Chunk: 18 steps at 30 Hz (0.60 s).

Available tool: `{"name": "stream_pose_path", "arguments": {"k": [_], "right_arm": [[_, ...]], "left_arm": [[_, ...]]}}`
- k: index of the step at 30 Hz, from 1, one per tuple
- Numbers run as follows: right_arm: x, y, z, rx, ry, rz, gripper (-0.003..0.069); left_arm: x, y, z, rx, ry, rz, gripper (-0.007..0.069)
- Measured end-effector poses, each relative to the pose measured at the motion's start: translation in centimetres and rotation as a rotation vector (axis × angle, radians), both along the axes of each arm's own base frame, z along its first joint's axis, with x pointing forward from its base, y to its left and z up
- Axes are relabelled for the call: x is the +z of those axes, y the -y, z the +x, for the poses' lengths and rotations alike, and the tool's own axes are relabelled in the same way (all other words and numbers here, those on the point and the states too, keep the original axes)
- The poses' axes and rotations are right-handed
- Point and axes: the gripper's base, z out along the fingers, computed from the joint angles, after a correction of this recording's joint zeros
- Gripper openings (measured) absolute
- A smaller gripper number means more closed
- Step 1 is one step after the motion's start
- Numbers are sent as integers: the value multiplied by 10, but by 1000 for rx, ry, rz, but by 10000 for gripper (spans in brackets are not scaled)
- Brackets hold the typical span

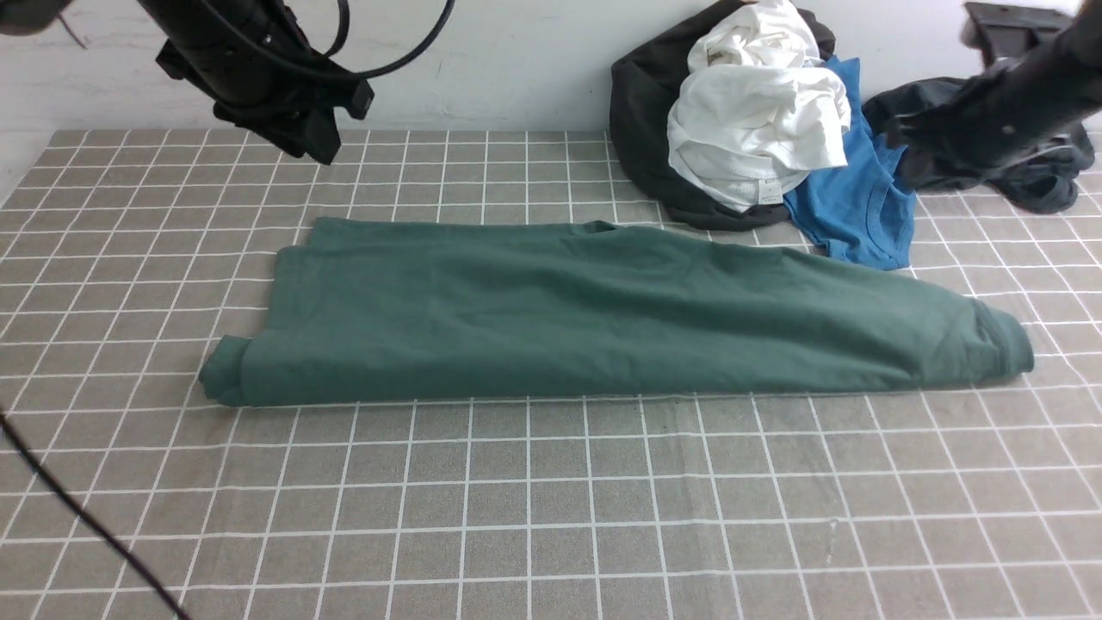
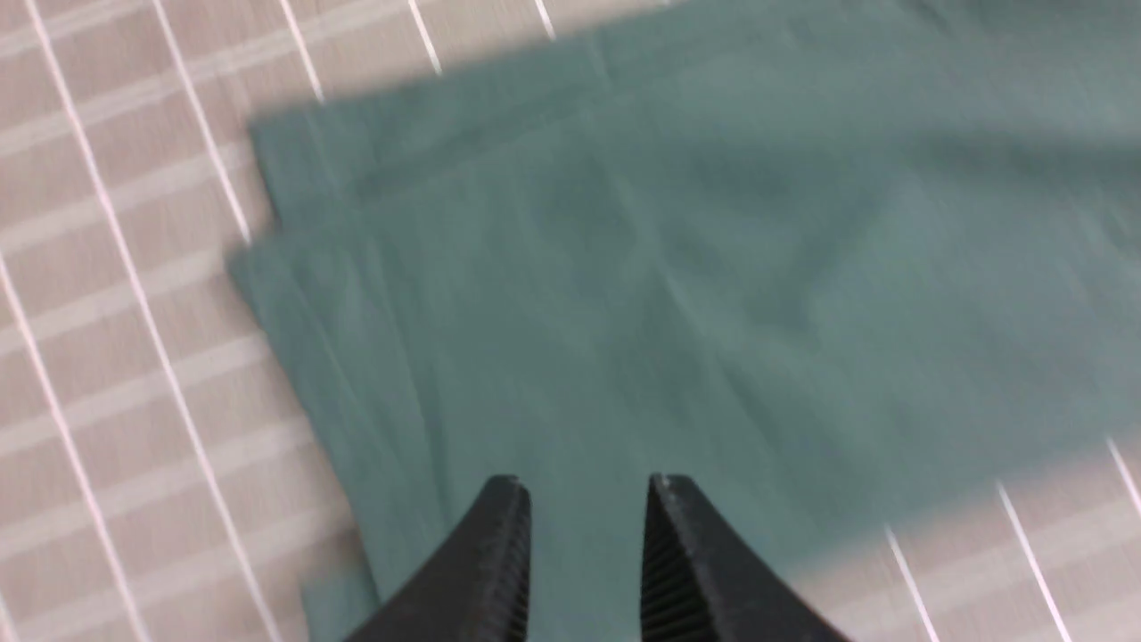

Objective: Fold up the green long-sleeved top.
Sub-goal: Use both arms to drag the lower edge of the fabric forward and fold it over the upper edge, then use the right arm to clamp the right edge of the fabric

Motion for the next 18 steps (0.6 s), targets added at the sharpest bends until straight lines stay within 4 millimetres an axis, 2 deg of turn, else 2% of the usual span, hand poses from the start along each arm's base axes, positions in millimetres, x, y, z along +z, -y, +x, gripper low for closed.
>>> {"name": "stream_pose_path", "arguments": {"k": [2, 5, 6, 7, 8, 9, 10, 12, 14, 15, 18], "right_arm": [[-1, 29, -14, -42, -117, 1, 139], [-15, 55, -28, -88, -237, 11, 262], [-21, 60, -32, -102, -266, 13, 311], [-23, 61, -32, -104, -270, 14, 321], [-34, 65, -38, -120, -310, 17, 408], [-37, 65, -39, -121, -320, 18, 417], [-49, 65, -43, -132, -343, 18, 484], [-63, 64, -46, -142, -356, 19, 518], [-70, 62, -47, -146, -351, 18, 522], [-80, 59, -49, -157, -355, 19, 511], [-90, 55, -51, -176, -349, 22, 447]], "left_arm": [[0, -1, -37, -19, -56, 4, 171], [7, -7, -88, -15, -42, -8, 171], [9, -10, -102, -11, -28, -10, 171], [9, -10, -106, -11, -29, -10, 171], [8, -14, -129, -6, -9, -13, 171], [12, -14, -134, -5, 7, -15, 171], [11, -18, -156, -2, 29, -17, 171], [14, -22, -180, -2, 71, -16, 171], [14, -25, -193, -1, 95, -4, 171], [12, -30, -211, 0, 115, 20, 171], [6, -39, -236, 8, 152, 73, 171]]}}
